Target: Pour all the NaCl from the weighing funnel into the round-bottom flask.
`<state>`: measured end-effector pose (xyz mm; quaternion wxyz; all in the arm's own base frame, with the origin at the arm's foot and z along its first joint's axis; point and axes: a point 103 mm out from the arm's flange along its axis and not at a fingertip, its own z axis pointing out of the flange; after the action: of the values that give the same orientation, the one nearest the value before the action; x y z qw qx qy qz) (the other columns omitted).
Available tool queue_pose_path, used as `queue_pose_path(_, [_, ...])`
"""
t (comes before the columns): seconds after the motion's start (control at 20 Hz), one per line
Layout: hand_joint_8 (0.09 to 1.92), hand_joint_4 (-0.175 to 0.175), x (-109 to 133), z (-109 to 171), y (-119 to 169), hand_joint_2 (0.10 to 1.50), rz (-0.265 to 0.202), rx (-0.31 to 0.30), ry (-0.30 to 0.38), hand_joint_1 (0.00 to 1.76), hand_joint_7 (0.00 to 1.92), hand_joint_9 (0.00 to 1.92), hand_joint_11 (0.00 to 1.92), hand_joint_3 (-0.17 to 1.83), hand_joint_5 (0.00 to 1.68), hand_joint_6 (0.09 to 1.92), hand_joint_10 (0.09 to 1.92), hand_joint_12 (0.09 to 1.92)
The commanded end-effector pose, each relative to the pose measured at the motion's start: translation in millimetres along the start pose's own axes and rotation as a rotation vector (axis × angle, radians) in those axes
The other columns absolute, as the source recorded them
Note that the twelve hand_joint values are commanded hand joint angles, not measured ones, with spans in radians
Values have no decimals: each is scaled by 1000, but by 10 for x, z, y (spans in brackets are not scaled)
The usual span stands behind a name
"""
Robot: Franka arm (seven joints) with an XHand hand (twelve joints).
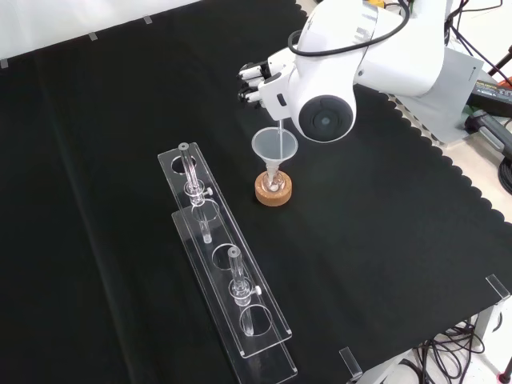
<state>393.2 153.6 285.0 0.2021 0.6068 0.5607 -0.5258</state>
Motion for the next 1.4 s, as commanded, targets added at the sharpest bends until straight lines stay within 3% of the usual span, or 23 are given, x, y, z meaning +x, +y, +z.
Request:
queue_pose_path(0.05, [670, 175, -6, -2, 7, 713, 6, 6, -11, 1108, 442, 761, 592, 566, 1243, 689, 468, 1169])
queue_pose_path(1.4, [668, 175, 28, -103, -12, 716, 21, 22, -87, 1107, 437, 752, 580, 563, 1241, 691, 467, 1170])
